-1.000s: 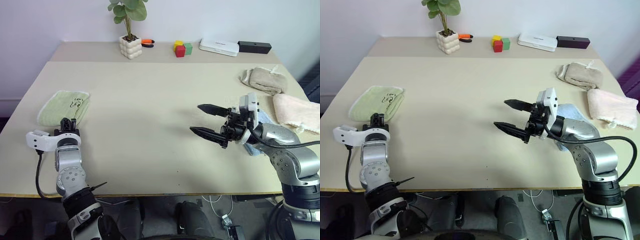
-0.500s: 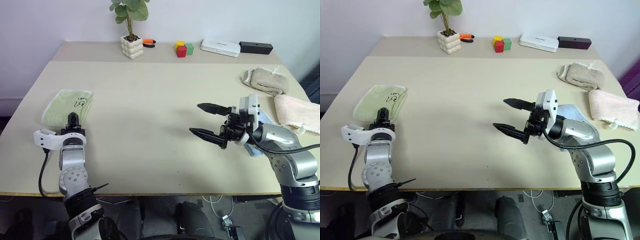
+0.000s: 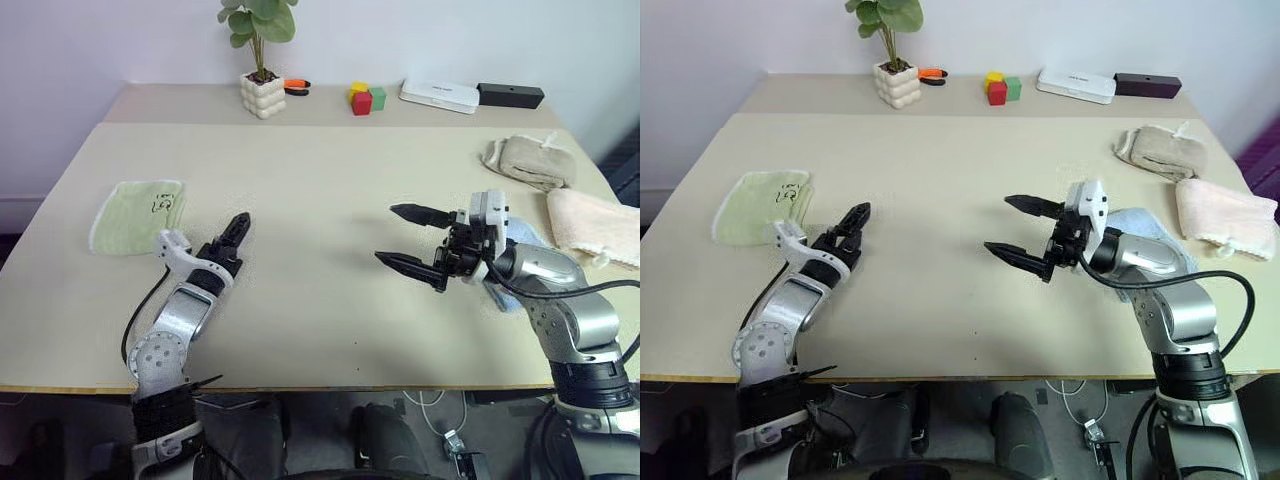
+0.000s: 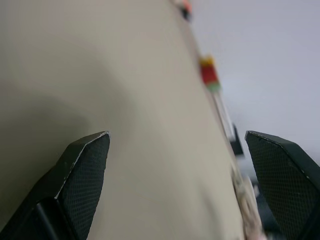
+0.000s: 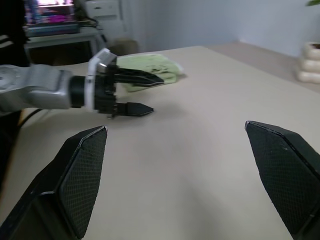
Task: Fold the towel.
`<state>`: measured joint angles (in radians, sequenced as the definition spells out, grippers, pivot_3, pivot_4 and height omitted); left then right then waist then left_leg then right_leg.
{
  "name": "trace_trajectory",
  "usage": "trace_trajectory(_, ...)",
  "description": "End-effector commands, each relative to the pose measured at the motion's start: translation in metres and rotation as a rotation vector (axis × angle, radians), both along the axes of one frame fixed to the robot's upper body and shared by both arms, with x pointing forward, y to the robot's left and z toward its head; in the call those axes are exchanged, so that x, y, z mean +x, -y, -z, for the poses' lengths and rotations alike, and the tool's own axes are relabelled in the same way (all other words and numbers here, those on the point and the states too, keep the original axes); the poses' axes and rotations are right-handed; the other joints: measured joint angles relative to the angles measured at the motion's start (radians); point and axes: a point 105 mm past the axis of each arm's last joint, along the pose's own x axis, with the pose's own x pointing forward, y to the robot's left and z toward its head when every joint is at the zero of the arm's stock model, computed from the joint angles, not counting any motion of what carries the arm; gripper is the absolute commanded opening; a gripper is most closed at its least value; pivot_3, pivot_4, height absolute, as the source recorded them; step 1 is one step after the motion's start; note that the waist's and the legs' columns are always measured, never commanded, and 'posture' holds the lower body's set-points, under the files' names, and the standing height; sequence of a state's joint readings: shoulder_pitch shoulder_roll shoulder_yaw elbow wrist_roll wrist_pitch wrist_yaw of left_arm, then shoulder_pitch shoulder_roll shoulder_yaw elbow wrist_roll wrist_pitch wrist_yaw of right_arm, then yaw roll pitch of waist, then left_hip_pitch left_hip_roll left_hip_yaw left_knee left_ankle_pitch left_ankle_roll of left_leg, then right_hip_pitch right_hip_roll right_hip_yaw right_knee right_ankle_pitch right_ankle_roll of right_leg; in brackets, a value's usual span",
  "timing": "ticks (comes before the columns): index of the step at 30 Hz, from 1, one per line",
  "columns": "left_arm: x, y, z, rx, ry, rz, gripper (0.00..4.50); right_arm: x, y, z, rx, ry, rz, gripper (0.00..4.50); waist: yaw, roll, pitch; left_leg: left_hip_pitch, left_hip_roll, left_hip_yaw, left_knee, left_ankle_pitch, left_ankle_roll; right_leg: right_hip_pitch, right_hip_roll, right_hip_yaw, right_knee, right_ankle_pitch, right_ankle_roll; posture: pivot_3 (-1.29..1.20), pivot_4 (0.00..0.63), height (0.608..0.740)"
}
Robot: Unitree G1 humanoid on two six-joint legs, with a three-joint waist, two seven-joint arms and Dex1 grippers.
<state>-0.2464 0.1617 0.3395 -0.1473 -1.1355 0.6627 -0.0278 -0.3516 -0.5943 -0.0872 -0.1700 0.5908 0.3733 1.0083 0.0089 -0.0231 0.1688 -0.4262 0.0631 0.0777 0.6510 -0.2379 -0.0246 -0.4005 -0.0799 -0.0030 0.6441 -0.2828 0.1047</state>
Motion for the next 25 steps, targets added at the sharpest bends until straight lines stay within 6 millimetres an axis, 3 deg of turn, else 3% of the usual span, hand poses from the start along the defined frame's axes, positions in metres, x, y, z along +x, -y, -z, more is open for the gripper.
trace_trajectory(1, 0.003, 0.006, -0.035, 0.414, 0.328, 0.203, 4.44, -0.002, 0.004, -0.013, 0.044, 0.058, 0.002, 4.5, 0.0, 0.001, 0.0, 0.0, 0.0, 0.001, -0.001, 0.0, 0.0, -0.001, 0.0, 0.0, 0.0, 0.0, 0.0, 0.0, 0.15, 0.735)
trace_trajectory(3, 0.014, 0.0, -0.043, 0.518, 0.409, 0.236, 4.44, -0.002, 0.009, -0.01, 0.041, 0.057, 0.01, 4.5, 0.003, 0.002, 0.0, 0.0, 0.0, 0.001, -0.003, 0.001, -0.002, -0.003, 0.0, 0.0, 0.0, 0.0, -0.001, 0.0, 0.15, 0.735)
trace_trajectory(8, 0.021, 0.024, -0.058, 0.679, 0.561, 0.413, 4.44, 0.006, 0.025, -0.011, 0.011, 0.079, 0.06, 4.5, 0.002, 0.002, 0.0, -0.002, 0.0, 0.002, -0.003, 0.0, 0.0, 0.002, -0.001, 0.0, -0.01, 0.001, -0.002, 0.0, 0.15, 0.735)
trace_trajectory(13, 0.02, 0.022, -0.052, 0.775, 0.608, 0.494, 4.44, 0.013, 0.034, -0.017, -0.016, 0.112, 0.122, 4.5, -0.014, 0.003, 0.0, -0.002, 0.002, 0.004, -0.005, -0.001, 0.002, 0.001, 0.0, 0.0, -0.012, 0.003, 0.001, 0.0, 0.15, 0.735)
trace_trajectory(18, 0.026, 0.012, -0.044, 0.822, 0.574, 0.497, 4.44, 0.008, 0.029, -0.017, -0.02, 0.119, 0.135, 4.5, -0.018, 0.003, 0.0, -0.002, 0.002, 0.003, -0.005, -0.001, 0.002, 0.0, 0.001, -0.001, -0.01, 0.003, 0.002, 0.0, 0.15, 0.735)
trace_trajectory(22, 0.022, 0.013, -0.056, 0.718, 0.608, 0.491, 4.44, 0.002, 0.031, -0.017, -0.043, 0.112, 0.14, 4.5, -0.016, 0.003, 0.001, -0.002, 0.002, 0.003, -0.005, -0.001, 0.002, 0.0, 0.0, -0.001, -0.01, 0.003, 0.002, 0.0, 0.15, 0.735)
trace_trajectory(25, 0.018, 0.015, -0.051, 0.74, 0.606, 0.513, 4.44, 0.003, 0.032, -0.019, -0.061, 0.11, 0.135, 4.5, -0.016, 0.003, 0.001, -0.002, 0.002, 0.003, -0.004, -0.001, 0.002, 0.001, 0.0, -0.001, -0.01, 0.003, 0.002, 0.0, 0.15, 0.735)
